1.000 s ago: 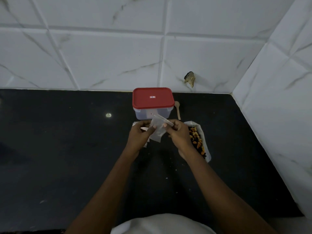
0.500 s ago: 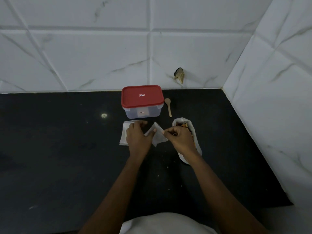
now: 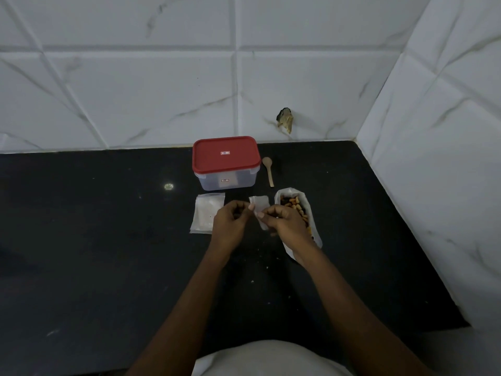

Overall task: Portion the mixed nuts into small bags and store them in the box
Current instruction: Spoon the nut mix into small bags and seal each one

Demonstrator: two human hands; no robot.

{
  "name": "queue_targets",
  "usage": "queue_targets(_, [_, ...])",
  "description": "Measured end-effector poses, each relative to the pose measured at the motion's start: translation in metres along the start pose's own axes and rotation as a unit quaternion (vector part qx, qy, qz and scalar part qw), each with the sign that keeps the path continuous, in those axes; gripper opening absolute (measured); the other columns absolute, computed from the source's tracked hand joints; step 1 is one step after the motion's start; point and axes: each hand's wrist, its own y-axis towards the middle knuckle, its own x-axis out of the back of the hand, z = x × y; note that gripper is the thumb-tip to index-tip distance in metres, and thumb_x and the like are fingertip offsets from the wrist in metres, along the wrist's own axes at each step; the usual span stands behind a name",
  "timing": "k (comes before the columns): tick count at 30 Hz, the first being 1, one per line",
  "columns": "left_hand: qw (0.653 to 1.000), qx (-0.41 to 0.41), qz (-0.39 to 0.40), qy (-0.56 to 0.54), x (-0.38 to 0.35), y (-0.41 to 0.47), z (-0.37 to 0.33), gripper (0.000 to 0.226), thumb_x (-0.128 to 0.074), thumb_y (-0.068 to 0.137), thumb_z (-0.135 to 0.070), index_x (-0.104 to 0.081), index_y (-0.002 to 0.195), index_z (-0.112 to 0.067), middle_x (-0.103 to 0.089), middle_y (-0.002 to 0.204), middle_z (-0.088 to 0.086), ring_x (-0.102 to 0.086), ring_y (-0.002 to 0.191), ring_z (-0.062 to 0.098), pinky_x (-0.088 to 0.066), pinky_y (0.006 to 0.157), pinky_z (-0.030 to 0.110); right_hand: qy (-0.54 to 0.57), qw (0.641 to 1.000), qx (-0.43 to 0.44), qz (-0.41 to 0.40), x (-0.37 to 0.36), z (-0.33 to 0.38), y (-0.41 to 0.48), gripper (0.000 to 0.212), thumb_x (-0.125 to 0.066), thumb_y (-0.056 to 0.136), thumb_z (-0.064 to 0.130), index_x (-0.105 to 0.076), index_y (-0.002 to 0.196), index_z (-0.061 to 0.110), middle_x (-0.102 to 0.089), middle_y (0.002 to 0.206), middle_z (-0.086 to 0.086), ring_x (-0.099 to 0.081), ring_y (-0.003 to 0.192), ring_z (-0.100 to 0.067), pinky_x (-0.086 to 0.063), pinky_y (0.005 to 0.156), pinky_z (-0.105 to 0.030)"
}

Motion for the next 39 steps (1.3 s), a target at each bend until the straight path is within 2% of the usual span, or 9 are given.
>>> queue_targets(7, [0.998,0.048,0.040,-0.002,0.011,-0.004,-0.001,0.016,-0.055,0.097,-0.028,-0.064,0.101,-0.015,-0.068,0.100,0.001,-0.066,0.095,0.013,-0.052,0.084,0.028,0.041,0.998,-0.053,0.000,0.001,0.000,0.000,0.014,-0.057,0.098,0.025,-0.067,0.095,0.016,-0.071,0.094,-0.004,-0.065,0.082,-0.015,-0.051,0.070,-0.029])
queue_targets(12, [0.989,0.029,0.051,0.132,0.016,0.000,0.002,0.009,-0.055,0.097,-0.028,-0.061,0.096,-0.022,-0.066,0.097,-0.002,-0.063,0.088,0.008,-0.046,0.072,0.020,-0.223,0.966,0.074,-0.103,-0.001,-0.005,-0.001,0.007,-0.055,0.099,0.023,-0.061,0.097,0.018,-0.063,0.089,0.007,-0.061,0.081,-0.005,-0.049,0.070,-0.021])
queue_targets(16, [0.986,0.012,0.052,0.156,0.014,0.001,-0.003,0.011,-0.055,0.097,-0.030,-0.062,0.095,-0.022,-0.066,0.092,-0.003,-0.063,0.084,0.008,-0.045,0.070,0.021,-0.286,0.948,0.134,-0.029,-0.004,-0.002,-0.005,0.025,-0.064,0.093,0.026,-0.054,0.115,0.019,-0.058,0.098,0.014,-0.062,0.091,-0.005,-0.052,0.080,-0.025])
queue_targets(19, [0.970,-0.011,0.083,0.226,0.020,0.000,-0.009,0.011,-0.054,0.097,-0.031,-0.061,0.094,-0.023,-0.065,0.091,-0.004,-0.062,0.083,0.008,-0.046,0.070,0.023,-0.323,0.932,0.160,-0.037,-0.003,-0.004,-0.004,0.017,-0.061,0.095,0.023,-0.050,0.107,0.019,-0.061,0.092,0.007,-0.063,0.082,-0.009,-0.054,0.073,-0.030])
queue_targets(22, [0.930,-0.044,0.080,0.355,0.025,0.000,-0.011,0.012,-0.055,0.096,-0.032,-0.061,0.100,-0.022,-0.063,0.093,-0.008,-0.058,0.080,0.003,-0.043,0.064,0.018,-0.329,0.925,0.175,-0.071,0.000,-0.003,-0.001,0.016,-0.057,0.091,0.005,-0.047,0.093,0.017,-0.057,0.081,0.002,-0.058,0.074,-0.012,-0.049,0.066,-0.029])
queue_targets(25, [0.925,-0.093,0.072,0.360,0.024,0.002,-0.007,0.016,-0.059,0.093,-0.034,-0.060,0.103,-0.022,-0.064,0.104,-0.003,-0.060,0.090,0.006,-0.051,0.078,0.026,-0.325,0.932,0.155,-0.052,-0.002,0.000,-0.001,0.009,-0.053,0.093,0.005,-0.050,0.087,0.011,-0.057,0.078,-0.003,-0.058,0.073,-0.017,-0.047,0.063,-0.029])
queue_targets(31, [0.919,-0.108,0.186,0.330,0.030,0.003,0.010,0.110,-0.081,0.060,-0.058,-0.022,0.150,-0.033,-0.033,0.153,-0.005,-0.030,0.139,0.015,-0.023,0.114,0.042,-0.224,0.967,0.101,-0.067,-0.003,-0.001,0.004,0.016,-0.060,0.091,0.008,-0.050,0.080,0.014,-0.061,0.082,-0.008,-0.064,0.076,-0.021,-0.059,0.065,-0.042])
queue_targets(35, [0.931,-0.118,0.126,0.322,0.019,0.003,0.015,0.096,-0.080,0.070,-0.050,-0.029,0.148,-0.029,-0.040,0.149,-0.004,-0.035,0.137,0.014,-0.019,0.108,0.031,-0.200,0.972,0.105,-0.058,-0.007,0.004,0.005,0.010,-0.059,0.094,0.013,-0.057,0.086,0.008,-0.062,0.081,-0.004,-0.060,0.075,-0.014,-0.052,0.068,-0.030])
queue_targets(39, [0.928,-0.153,0.086,0.329,0.022,0.004,0.014,0.076,-0.076,0.076,-0.046,-0.041,0.141,-0.026,-0.050,0.140,-0.004,-0.042,0.129,0.014,-0.020,0.101,0.025,-0.157,0.982,0.095,-0.036,-0.004,0.001,0.009,0.015,-0.057,0.096,0.009,-0.071,0.099,0.014,-0.068,0.088,0.007,-0.068,0.087,-0.013,-0.059,0.075,-0.031])
